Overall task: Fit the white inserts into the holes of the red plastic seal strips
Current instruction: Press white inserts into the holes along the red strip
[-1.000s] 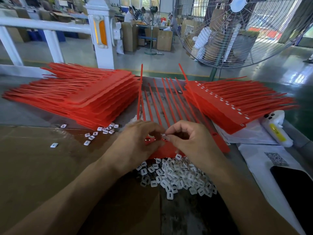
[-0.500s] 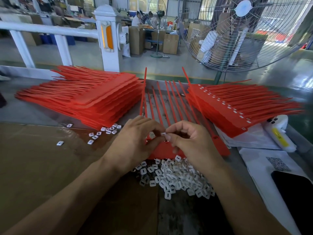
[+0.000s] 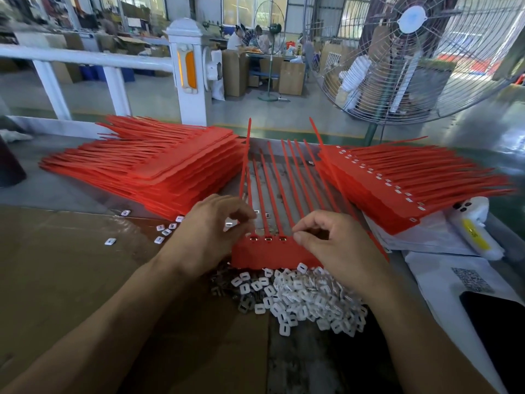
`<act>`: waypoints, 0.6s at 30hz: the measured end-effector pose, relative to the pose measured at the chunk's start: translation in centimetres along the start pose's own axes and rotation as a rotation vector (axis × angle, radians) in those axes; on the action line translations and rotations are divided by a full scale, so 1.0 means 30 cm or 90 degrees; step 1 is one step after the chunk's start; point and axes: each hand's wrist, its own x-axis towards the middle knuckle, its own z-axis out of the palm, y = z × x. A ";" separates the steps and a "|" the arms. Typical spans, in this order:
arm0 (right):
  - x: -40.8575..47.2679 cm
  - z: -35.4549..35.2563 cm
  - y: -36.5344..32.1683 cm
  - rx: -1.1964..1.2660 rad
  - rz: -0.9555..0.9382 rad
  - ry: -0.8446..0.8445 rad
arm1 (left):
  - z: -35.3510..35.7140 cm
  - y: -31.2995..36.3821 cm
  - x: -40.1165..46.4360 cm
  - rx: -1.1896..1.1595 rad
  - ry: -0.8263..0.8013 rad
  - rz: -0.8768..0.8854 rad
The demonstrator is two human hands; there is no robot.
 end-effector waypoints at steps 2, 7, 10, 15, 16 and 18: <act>0.003 -0.015 0.013 -0.052 0.003 -0.032 | -0.019 -0.038 0.004 -0.002 -0.037 -0.048; 0.003 -0.028 0.024 -0.095 0.015 -0.116 | -0.031 -0.083 0.002 -0.051 -0.094 -0.119; 0.003 -0.031 0.024 -0.099 0.021 -0.149 | -0.021 -0.095 -0.002 -0.037 -0.130 -0.142; 0.001 -0.035 0.029 -0.099 0.033 -0.174 | -0.015 -0.103 -0.003 -0.026 -0.143 -0.158; 0.001 -0.035 0.028 -0.095 0.035 -0.182 | -0.013 -0.101 -0.004 -0.026 -0.145 -0.161; 0.001 -0.037 0.028 -0.088 0.037 -0.197 | -0.011 -0.098 -0.004 -0.025 -0.148 -0.163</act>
